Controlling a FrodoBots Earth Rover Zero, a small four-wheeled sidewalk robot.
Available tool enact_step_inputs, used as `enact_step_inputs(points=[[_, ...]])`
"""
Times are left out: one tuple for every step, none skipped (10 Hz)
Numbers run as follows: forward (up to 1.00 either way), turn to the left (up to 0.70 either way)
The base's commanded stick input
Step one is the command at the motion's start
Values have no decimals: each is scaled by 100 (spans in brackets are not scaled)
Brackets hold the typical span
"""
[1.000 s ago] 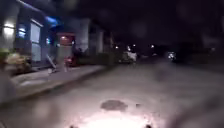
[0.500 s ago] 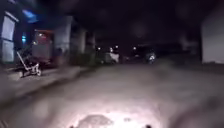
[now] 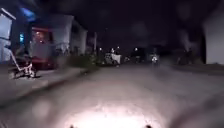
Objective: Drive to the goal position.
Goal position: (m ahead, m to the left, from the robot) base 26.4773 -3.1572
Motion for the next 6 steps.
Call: enact_step_inputs(points=[[70, 0], [70, 0], [70, 0], [70, 0], [70, 0], [70, 0]])
